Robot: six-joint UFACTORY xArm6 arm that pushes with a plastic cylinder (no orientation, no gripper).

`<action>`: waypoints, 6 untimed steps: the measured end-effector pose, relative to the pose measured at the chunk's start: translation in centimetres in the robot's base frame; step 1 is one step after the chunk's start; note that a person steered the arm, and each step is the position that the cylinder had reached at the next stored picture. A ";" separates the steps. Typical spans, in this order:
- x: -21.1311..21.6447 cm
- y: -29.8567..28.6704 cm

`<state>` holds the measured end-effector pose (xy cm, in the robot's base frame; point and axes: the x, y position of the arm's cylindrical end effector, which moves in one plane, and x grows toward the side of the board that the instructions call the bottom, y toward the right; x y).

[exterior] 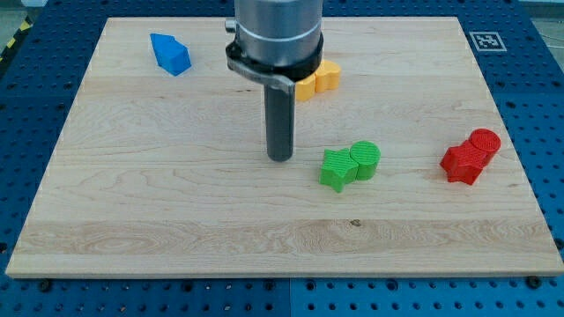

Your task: Push the green blocks to the right side of the board

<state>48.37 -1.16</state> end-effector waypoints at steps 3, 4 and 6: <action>1.3 4.3; 4.5 8.3; 5.5 9.4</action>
